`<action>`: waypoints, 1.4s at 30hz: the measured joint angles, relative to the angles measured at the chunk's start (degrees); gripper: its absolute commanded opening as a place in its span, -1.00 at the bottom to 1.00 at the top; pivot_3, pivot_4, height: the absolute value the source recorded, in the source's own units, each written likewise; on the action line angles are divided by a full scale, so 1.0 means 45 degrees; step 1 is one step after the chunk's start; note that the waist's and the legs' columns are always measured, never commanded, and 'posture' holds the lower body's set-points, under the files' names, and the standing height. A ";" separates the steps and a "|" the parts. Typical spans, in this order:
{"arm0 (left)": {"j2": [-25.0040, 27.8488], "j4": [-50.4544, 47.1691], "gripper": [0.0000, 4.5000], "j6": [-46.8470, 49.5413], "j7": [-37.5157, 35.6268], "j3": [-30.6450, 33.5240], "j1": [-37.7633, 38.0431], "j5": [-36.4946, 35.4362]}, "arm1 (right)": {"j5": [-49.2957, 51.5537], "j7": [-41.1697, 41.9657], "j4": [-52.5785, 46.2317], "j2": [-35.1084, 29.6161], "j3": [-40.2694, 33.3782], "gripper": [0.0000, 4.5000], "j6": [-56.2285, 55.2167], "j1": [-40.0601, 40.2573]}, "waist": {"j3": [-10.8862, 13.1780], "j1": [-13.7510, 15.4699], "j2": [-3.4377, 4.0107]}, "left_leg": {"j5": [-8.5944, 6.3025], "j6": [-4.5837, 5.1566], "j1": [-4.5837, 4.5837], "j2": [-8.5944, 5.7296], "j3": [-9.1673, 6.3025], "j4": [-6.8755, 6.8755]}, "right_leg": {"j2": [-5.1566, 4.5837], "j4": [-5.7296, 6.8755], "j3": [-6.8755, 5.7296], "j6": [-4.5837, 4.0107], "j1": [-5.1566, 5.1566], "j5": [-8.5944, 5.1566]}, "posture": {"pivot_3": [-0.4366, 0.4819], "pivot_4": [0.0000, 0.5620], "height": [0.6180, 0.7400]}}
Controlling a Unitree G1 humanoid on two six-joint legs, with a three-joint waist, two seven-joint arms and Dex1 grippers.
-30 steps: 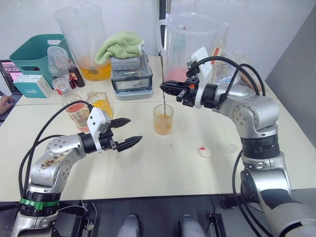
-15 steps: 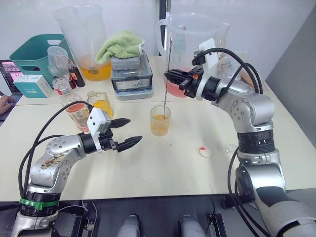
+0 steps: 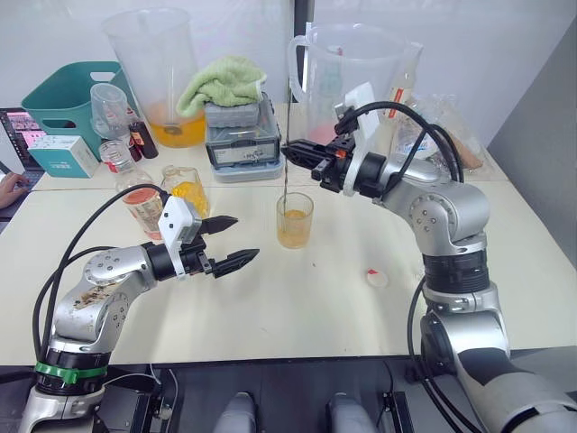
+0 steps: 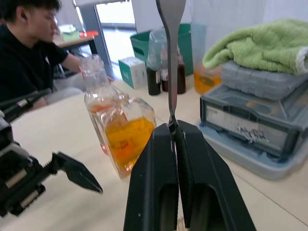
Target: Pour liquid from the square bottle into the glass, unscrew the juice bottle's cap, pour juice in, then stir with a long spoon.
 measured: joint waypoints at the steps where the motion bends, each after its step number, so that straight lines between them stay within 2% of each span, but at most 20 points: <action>1: 0.0000 0.0000 0.99 0.0000 0.0001 0.0000 0.0000 0.0000 | -0.0044 0.0012 -0.0005 -0.0117 0.0019 -1.00 -0.0001 0.0000 | 0.0000 -0.0003 0.0000 | 0.0000 0.0000 0.0001 0.0000 0.0001 -0.0001 | 0.0000 0.0000 -0.0001 0.0000 0.0000 0.0000 | -0.05 -0.47 0.99; 7: 0.0000 0.0000 0.99 0.0001 0.0006 -0.0001 -0.0003 -0.0002 | -0.0191 0.0098 0.0077 -0.0549 0.0057 -1.00 -0.0042 -0.0156 | 0.0000 -0.0010 0.0000 | 0.0000 0.0000 0.0002 0.0001 0.0001 -0.0002 | 0.0000 0.0000 0.0000 0.0000 -0.0001 0.0000 | -0.05 -0.47 0.99; 15: 0.0000 -0.0001 0.99 0.0004 0.0036 -0.0001 -0.0003 -0.0004 | -0.0004 -0.0160 0.0057 -0.0169 -0.0383 -1.00 -0.0050 -0.0723 | 0.0000 -0.0013 0.0000 | 0.0000 0.0000 0.0001 0.0001 0.0001 -0.0002 | 0.0000 0.0001 -0.0001 0.0000 -0.0001 0.0000 | -0.05 -0.47 0.99; 21: 0.0004 -0.0003 0.99 0.0009 0.0065 0.0000 0.0000 -0.0008 | 0.0360 -0.0250 -0.0573 -0.0155 -0.0479 -1.00 0.0332 -0.0548 | 0.0000 -0.0011 0.0000 | 0.0000 0.0000 0.0001 0.0001 0.0000 -0.0002 | 0.0000 0.0004 -0.0001 0.0000 -0.0001 0.0000 | -0.05 -0.47 0.99; 24: 0.0098 -0.0013 0.99 0.0009 -0.0002 0.0021 0.0171 -0.0012 | 0.0888 -0.0471 -0.0895 -0.0272 -0.1056 -1.00 0.0843 -0.0528 | 0.0000 -0.0008 0.0001 | 0.0000 0.0000 0.0000 0.0001 0.0000 -0.0002 | 0.0000 0.0003 0.0000 0.0000 -0.0001 0.0000 | -0.05 -0.47 0.99; 28: 0.0222 -0.0063 0.99 -0.0069 -0.0151 0.0489 0.0999 -0.0028 | 0.2764 -0.1288 -0.1620 -0.0579 -0.3114 -1.00 0.2447 -0.0734 | 0.0000 0.0009 0.0001 | 0.0000 0.0001 -0.0002 0.0002 0.0000 -0.0011 | 0.0000 0.0002 0.0000 -0.0001 -0.0004 0.0000 | -0.05 -0.47 0.99; 32: 0.0225 -0.0257 0.99 -0.0479 -0.0158 0.1094 0.1695 -0.0020 | 0.4805 -0.2349 -0.2535 -0.1035 -0.4496 -1.00 0.4677 -0.1155 | 0.0000 -0.0014 0.0001 | -0.0002 0.0004 0.0002 0.0007 0.0003 -0.0013 | 0.0000 0.0002 0.0000 -0.0002 -0.0003 0.0001 | -0.05 -0.47 0.99; 38: 0.0403 -0.0979 0.99 -0.1200 -0.0445 0.2077 0.3495 -0.0040 | 0.6198 -0.3847 -0.2503 -0.2107 -0.5535 -1.00 0.8555 -0.0948 | 0.0002 0.0041 0.0005 | -0.0003 0.0006 -0.0007 0.0004 0.0011 -0.0011 | 0.0000 -0.0004 0.0010 -0.0004 -0.0007 0.0001 | -0.05 -0.47 0.99; 42: 0.0401 -0.1132 0.99 -0.1814 -0.0653 0.2480 0.3972 -0.0035 | 0.7243 -0.4236 -0.1764 -0.3523 -0.4965 -1.00 0.9715 -0.0462 | 0.0002 0.0142 0.0005 | -0.0004 0.0007 -0.0017 0.0002 0.0014 -0.0002 | 0.0000 -0.0022 0.0011 -0.0004 0.0000 0.0001 | -0.05 -0.47 0.99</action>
